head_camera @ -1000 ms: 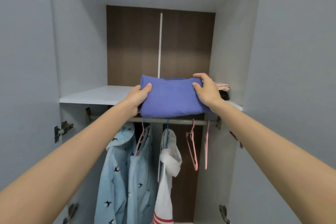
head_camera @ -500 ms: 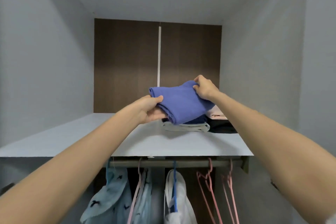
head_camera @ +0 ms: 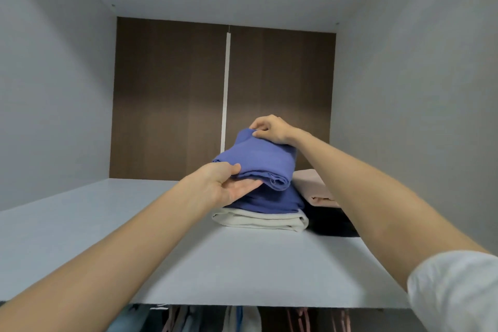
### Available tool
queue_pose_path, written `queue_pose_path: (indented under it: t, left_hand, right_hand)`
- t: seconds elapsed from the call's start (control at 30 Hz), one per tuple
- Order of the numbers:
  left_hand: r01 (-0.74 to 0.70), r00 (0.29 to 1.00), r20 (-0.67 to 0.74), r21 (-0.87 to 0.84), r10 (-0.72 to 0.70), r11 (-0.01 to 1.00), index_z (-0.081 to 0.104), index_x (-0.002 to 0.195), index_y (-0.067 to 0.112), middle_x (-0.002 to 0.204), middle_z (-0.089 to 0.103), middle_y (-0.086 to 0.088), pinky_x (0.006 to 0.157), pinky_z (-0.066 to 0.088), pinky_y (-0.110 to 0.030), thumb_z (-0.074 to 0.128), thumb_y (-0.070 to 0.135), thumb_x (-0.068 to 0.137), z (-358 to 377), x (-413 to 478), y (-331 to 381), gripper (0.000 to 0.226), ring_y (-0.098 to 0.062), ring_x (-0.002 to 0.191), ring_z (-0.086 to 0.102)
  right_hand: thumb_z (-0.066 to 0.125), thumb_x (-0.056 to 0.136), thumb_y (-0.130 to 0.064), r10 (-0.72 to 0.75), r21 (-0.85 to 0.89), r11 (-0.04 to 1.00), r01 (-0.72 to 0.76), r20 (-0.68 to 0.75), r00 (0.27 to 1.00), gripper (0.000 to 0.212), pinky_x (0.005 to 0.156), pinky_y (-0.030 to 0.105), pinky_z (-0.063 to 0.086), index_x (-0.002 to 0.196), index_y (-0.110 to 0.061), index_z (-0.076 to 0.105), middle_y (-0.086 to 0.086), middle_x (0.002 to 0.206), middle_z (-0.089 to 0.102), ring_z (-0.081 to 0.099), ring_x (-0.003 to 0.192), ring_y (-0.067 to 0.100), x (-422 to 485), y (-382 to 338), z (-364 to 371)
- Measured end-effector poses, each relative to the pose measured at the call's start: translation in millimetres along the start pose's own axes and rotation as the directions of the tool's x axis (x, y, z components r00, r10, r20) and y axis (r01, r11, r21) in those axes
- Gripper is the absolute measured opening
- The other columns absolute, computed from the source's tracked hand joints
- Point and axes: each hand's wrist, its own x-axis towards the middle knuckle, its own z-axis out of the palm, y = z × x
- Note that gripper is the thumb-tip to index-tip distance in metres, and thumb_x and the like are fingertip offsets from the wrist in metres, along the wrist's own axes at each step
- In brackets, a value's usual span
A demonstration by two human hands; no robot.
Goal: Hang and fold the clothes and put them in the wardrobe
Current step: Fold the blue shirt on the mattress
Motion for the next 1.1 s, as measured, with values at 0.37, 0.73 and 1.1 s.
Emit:
queue_pose_path:
  t: [0.37,0.73,1.1]
  left_hand:
    - [0.037,0.998,-0.053,0.078,-0.033,0.996,0.053,0.117,-0.004,0.089,0.06,-0.021,0.08,0.049,-0.049,0.055,0.004,0.093,9.0,22.7,-30.7,0.026,-0.038,0.095,0.061]
    - [0.026,0.988,-0.154,0.334,0.027,0.942,0.05,0.096,0.009,0.091,0.047,-0.008,0.059,0.056,-0.038,0.071,0.023,0.081,-11.4,12.0,-13.7,0.029,-0.024,0.076,0.059]
    - [-0.278,0.838,0.272,0.959,0.473,-0.059,0.062,0.119,0.014,0.134,0.053,-0.007,0.105,0.037,-0.037,0.035,0.013,0.096,5.5,71.5,19.0,0.035,-0.028,0.127,0.043]
  right_hand:
    - [0.058,0.094,-0.013,-0.015,0.076,0.997,0.0,0.205,0.979,0.016,0.09,0.028,0.044,0.108,-0.011,0.064,0.003,0.095,0.065,0.057,0.092,0.013,21.2,39.0,41.3]
    - [0.059,0.091,-0.03,-0.03,-0.143,0.989,0.029,-0.004,1.0,0.021,0.094,0.024,0.039,0.108,-0.021,0.068,0.0,0.118,0.065,0.056,0.114,0.019,13.3,22.7,29.3]
    - [0.03,0.101,-0.023,0.328,-0.307,0.912,-0.272,0.15,0.933,0.043,0.105,0.033,0.034,0.138,-0.005,0.043,0.014,0.144,0.043,0.044,0.128,0.029,-32.7,0.4,48.5]
